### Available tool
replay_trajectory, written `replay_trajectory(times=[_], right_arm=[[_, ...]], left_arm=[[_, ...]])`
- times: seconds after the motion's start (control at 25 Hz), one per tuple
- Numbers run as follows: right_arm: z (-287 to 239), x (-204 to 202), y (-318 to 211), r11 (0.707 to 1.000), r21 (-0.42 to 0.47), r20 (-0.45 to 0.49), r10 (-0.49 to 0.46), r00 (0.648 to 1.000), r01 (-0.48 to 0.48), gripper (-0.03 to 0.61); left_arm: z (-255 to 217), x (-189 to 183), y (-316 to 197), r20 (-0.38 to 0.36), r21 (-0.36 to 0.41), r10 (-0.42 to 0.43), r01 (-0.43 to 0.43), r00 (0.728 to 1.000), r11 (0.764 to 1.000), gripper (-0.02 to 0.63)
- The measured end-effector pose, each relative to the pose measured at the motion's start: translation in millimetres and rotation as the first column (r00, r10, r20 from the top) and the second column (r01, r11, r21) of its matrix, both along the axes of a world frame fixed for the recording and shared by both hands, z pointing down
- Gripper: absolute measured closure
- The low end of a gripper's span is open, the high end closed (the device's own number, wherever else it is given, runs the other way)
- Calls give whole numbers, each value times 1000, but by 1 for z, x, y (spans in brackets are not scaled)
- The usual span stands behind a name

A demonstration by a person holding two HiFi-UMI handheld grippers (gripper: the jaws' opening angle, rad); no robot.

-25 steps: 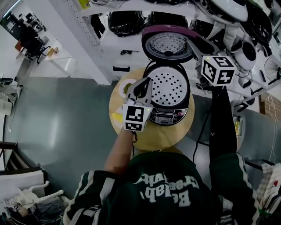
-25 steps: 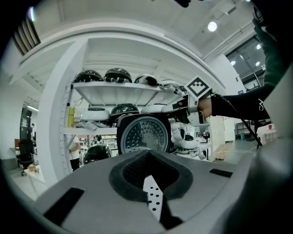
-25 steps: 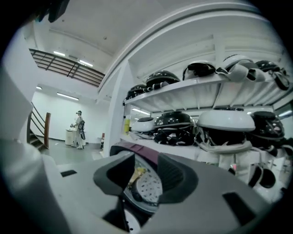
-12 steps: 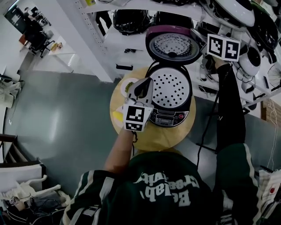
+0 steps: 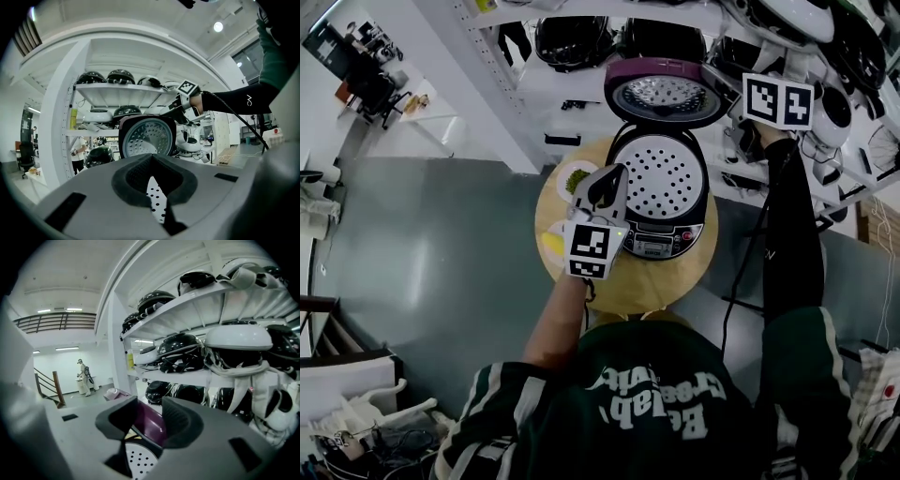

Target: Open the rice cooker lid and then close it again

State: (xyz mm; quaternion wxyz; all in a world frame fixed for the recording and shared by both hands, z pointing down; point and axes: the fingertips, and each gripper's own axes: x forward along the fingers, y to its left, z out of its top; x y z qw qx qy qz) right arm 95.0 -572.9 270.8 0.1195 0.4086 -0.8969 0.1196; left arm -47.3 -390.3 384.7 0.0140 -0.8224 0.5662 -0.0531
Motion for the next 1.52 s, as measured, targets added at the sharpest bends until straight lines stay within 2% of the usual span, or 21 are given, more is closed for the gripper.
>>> replay_trajectory(times=[0.32, 0.52, 0.76, 1.08, 1.52], right_arm=[[17, -1, 56, 997, -61, -57, -54, 997, 50, 411], [36, -1, 95, 996, -70, -118, -64, 991, 56, 414], [60, -6, 132, 992, -106, -120, -81, 989, 68, 413], [90, -3, 165, 995, -102, -223, -45, 974, 23, 417], [125, -3, 194, 992, -129, -224, -38, 974, 9, 414]], left_arm=[[-4, 6, 24, -11, 13, 41, -41, 999, 999, 614], [-4, 8, 42, -21, 10, 70, -70, 997, 998, 614], [-3, 8, 61, -18, 9, 88, -88, 996, 996, 614], [2, 7, 80, -28, 4, 101, -101, 995, 995, 614], [4, 10, 88, -28, 2, 125, -125, 992, 992, 614]])
